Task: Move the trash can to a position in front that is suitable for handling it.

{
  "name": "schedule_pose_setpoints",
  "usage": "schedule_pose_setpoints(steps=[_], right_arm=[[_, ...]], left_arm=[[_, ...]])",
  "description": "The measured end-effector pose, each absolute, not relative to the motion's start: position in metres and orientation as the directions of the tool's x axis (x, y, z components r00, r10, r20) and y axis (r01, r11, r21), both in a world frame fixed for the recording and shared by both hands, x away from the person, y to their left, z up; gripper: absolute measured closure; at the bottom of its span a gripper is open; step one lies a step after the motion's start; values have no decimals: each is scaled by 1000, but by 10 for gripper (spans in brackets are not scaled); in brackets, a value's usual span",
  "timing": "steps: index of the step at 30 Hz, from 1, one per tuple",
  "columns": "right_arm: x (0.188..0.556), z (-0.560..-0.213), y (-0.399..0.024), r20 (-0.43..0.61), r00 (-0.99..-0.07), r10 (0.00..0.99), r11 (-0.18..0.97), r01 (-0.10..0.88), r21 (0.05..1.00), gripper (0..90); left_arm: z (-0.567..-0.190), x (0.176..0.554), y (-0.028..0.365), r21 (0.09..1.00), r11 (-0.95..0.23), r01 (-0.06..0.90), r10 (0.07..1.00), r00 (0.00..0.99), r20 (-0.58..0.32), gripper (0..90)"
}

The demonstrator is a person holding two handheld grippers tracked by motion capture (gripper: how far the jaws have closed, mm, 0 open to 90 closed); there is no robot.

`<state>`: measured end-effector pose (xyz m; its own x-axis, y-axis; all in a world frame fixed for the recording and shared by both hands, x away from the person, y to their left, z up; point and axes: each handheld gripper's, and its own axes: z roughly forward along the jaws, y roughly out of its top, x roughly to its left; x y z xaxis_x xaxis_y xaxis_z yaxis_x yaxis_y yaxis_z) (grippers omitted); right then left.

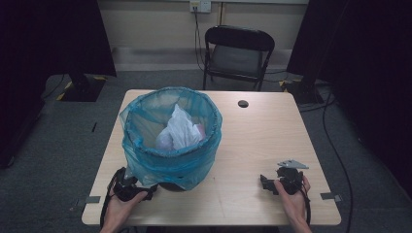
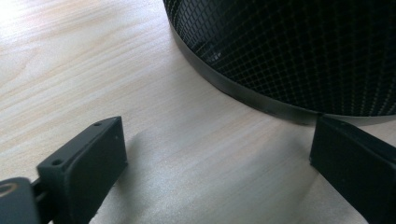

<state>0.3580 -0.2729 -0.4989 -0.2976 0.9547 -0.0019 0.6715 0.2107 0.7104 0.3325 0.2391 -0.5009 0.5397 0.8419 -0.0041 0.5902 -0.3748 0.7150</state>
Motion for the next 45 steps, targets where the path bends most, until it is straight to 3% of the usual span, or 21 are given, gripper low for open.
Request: schedule_pose_setpoints(steps=[2,3,4,12,13,20,22,31,45], right_arm=[[357,-496,-274,15,-297,955,194,661,725,212],[357,-494,-275,56,-311,949,173,660,731,154],[356,-493,-275,54,-308,950,172,657,734,164],[351,-484,-271,113,-384,916,165,621,767,199],[350,-479,-267,135,-413,901,162,608,777,222],[347,-462,-250,136,-480,867,177,551,816,241],[348,-457,-240,137,-520,843,187,522,832,283],[360,-437,-205,148,-633,760,205,449,869,407],[398,-392,-151,133,-635,761,189,412,891,395]], left_arm=[[-500,331,239,720,-375,583,836,548,-8,90],[-499,331,239,726,-377,575,831,556,-9,176],[-498,330,239,724,-385,572,826,564,-6,199],[-487,322,239,744,-369,556,814,580,-29,211],[-485,321,240,750,-355,558,815,578,-45,245],[-464,320,258,820,-230,524,861,503,-79,228],[-457,319,264,833,-233,502,869,491,-53,237],[-443,332,288,844,-160,512,860,492,-135,271],[-422,367,298,868,-103,485,883,447,-144,298]])
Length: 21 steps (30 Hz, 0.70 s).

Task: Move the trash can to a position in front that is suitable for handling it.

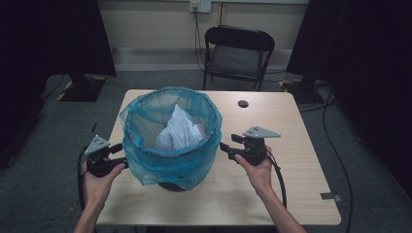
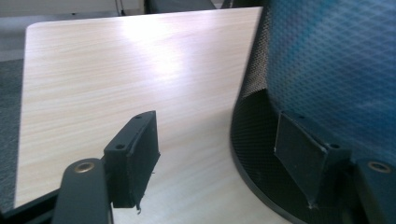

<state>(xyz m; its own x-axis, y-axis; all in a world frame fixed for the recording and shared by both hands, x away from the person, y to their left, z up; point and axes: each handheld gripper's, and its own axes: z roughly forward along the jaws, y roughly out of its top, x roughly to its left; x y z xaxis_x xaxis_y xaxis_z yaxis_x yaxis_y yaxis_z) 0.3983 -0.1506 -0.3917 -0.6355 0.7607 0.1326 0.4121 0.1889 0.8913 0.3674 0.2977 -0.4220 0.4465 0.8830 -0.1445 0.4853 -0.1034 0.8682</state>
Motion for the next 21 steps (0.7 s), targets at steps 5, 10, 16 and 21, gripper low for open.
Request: schedule_pose_setpoints(steps=[5,10,16,21], right_arm=[[413,-392,-127,129,-610,782,187,428,884,371],[414,-394,-120,126,-584,802,176,433,884,398],[412,-393,-127,147,-601,786,163,430,888,403],[410,-393,-134,149,-604,783,163,430,888,426]], left_arm=[[-419,378,295,879,-69,471,878,447,-171,290],[-417,377,279,894,-83,440,881,451,-140,334],[-419,374,281,898,-25,439,854,477,-209,372],[-421,373,272,902,-18,430,841,495,-219,399]])
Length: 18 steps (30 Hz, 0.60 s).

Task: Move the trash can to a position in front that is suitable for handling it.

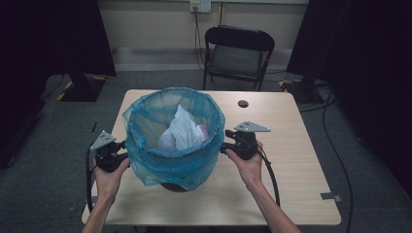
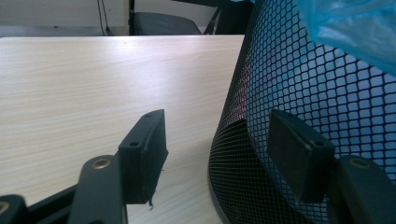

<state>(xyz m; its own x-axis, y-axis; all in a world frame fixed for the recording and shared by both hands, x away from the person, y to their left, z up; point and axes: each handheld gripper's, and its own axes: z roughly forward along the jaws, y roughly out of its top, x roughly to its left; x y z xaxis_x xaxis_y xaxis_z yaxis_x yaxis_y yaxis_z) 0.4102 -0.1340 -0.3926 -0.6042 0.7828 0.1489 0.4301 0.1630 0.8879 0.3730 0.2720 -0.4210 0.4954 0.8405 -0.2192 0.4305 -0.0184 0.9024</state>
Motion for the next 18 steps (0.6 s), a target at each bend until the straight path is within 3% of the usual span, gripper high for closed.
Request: schedule_pose_setpoints(steps=[5,18], right_arm=[[405,-394,-149,166,-602,781,146,434,889,446],[388,-394,-196,190,-580,792,116,448,887,470]], left_arm=[[-419,369,259,899,-49,435,814,539,-217,451],[-415,355,217,897,-133,421,750,634,-187,447]])
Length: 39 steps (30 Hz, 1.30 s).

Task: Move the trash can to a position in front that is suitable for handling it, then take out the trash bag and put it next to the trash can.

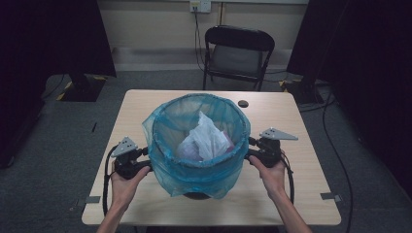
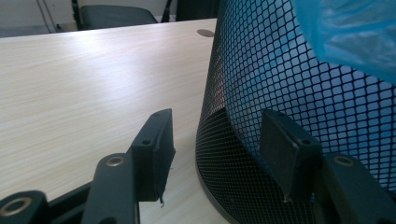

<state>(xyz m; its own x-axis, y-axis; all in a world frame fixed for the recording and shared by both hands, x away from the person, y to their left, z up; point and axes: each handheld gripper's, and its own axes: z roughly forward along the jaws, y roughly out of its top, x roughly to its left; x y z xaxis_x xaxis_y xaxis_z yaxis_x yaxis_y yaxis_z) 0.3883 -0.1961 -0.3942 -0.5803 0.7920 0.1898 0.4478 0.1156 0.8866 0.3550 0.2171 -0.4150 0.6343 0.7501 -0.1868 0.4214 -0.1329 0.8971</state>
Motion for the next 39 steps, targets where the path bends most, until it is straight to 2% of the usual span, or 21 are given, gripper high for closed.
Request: schedule_pose_setpoints(steps=[5,12,19,22,24,27,32,33,35,39], right_arm=[[377,-394,-209,183,-578,795,117,443,889,480],[362,-396,-227,190,-584,789,109,437,893,476],[352,-395,-240,191,-572,797,104,442,891,475],[349,-395,-246,191,-569,800,103,444,890,430],[350,-394,-250,203,-570,796,91,444,892,373],[349,-390,-250,190,-572,798,95,430,898,360],[347,-384,-251,173,-575,800,103,415,904,326],[348,-381,-252,173,-573,801,97,409,907,302],[349,-380,-253,174,-567,805,90,406,909,286],[354,-372,-253,180,-554,813,66,395,916,271]], left_arm=[[-414,351,207,896,-159,415,730,660,-176,449],[-416,347,196,896,-157,416,685,699,-205,449],[-413,340,184,894,-196,404,660,728,-184,449],[-412,340,182,894,-203,399,653,736,-181,434],[-411,341,184,899,-179,400,651,733,-196,375],[-404,339,186,907,-181,380,653,736,-177,342],[-395,340,190,923,-167,346,666,730,-153,327],[-394,341,190,925,-164,342,660,735,-155,383],[-392,343,192,930,-151,335,654,739,-160,403],[-384,347,196,938,-117,326,656,735,-174,384]])
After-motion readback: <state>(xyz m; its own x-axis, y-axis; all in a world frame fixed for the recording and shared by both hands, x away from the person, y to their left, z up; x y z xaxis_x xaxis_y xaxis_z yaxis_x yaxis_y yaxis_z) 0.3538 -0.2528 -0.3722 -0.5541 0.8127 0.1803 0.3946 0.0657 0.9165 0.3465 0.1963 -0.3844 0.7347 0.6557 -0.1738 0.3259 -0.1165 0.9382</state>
